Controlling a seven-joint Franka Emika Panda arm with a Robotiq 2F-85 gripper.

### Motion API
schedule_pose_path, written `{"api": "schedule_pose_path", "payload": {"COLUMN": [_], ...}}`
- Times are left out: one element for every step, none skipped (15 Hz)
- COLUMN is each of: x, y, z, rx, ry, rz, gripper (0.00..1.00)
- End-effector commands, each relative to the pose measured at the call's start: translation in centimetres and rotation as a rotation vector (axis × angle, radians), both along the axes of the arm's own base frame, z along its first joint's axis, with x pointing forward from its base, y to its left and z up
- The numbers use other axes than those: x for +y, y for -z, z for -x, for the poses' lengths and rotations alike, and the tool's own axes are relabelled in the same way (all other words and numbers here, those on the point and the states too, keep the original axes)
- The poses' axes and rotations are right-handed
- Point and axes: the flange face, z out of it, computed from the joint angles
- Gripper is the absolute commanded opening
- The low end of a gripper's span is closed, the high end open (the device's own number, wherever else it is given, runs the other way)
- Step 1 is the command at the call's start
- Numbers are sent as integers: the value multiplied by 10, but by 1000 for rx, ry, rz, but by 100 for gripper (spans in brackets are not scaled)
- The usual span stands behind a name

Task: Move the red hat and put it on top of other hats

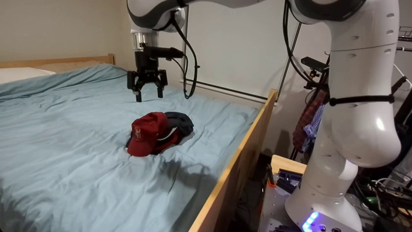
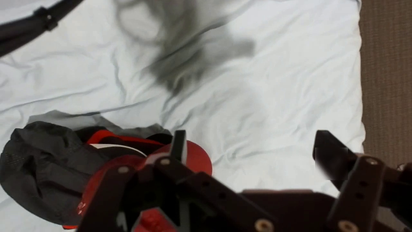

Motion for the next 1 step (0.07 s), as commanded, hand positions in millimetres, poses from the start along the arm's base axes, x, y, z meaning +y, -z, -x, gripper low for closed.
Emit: {"api": "schedule_pose_path", "payload": {"x": [0], "y": [1], "z": [0], "rx": [2], "ry": [-4], "rz": [10], "gripper": [100]}}
